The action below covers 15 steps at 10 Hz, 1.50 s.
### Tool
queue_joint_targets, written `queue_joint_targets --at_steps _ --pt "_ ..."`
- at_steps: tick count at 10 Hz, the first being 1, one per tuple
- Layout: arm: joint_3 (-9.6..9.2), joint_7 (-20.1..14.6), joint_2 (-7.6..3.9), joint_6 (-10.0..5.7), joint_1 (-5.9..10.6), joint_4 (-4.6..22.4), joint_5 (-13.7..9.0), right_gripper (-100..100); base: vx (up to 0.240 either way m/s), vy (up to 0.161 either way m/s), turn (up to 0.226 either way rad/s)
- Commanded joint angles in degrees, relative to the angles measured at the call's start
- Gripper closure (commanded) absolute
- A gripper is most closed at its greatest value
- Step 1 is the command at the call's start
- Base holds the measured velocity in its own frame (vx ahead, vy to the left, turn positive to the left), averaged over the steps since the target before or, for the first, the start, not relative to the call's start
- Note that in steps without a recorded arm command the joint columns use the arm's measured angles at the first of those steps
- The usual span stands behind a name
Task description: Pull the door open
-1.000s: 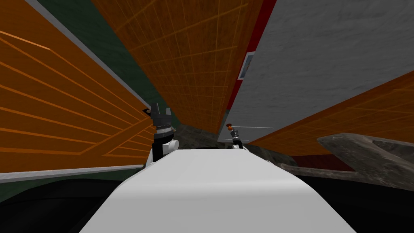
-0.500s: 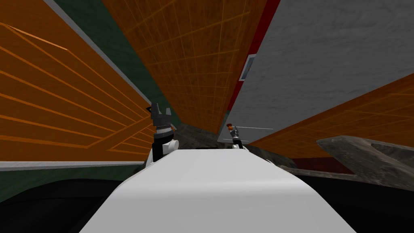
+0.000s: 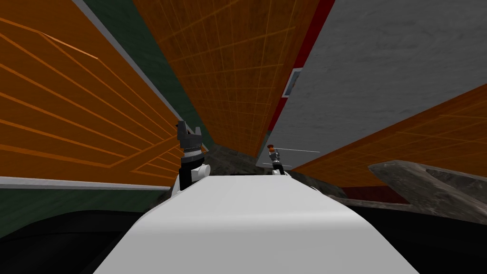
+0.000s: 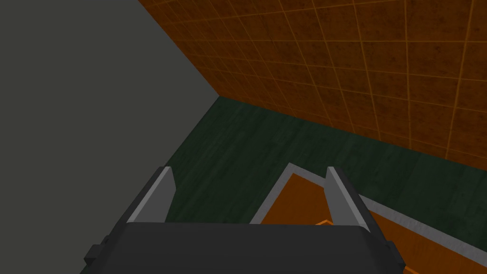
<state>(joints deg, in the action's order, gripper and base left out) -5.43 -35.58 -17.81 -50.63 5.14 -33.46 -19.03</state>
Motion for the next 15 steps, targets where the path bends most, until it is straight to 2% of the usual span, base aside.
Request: queue_joint_targets --at_steps 1,2,6,7,9,10,12,13,14,15 --pt "-0.82 -2.86 0.05 0.35 -0.22 -0.83 -1.16 -100 -0.051 -0.013 0.022" --pt "-0.82 -3.48 0.05 0.35 -0.22 -0.83 -1.16 -100 -0.036 -0.013 0.005" --pt "-2.71 -10.12 0.23 0.72 -0.33 -1.9 -3.73 -100 -0.055 -0.011 0.01" --pt "-2.71 -10.41 0.23 0.72 -0.33 -1.9 -3.73 -100 -0.036 -0.009 0.008" --pt "-4.08 -14.26 0.37 0.99 -0.4 -2.67 -5.58 -100 -0.044 -0.014 0.015" --pt "-4.08 -15.11 0.37 0.99 -0.4 -2.67 -5.58 -100 -0.049 -0.016 0.006" --pt "-5.48 -18.87 0.51 1.27 -0.48 -3.46 -7.48 -100 -0.075 -0.015 0.014" --pt "-5.48 -19.82 0.51 1.27 -0.48 -3.46 -7.48 -100 -0.055 -0.02 0.005" --pt "-6.17 -21.83 0.58 1.41 -0.52 -3.86 -8.43 -100 -0.055 -0.024 0.008" --pt "-6.17 -22.18 0.58 1.41 -0.52 -3.86 -8.43 -100 -0.045 -0.015 0.009"
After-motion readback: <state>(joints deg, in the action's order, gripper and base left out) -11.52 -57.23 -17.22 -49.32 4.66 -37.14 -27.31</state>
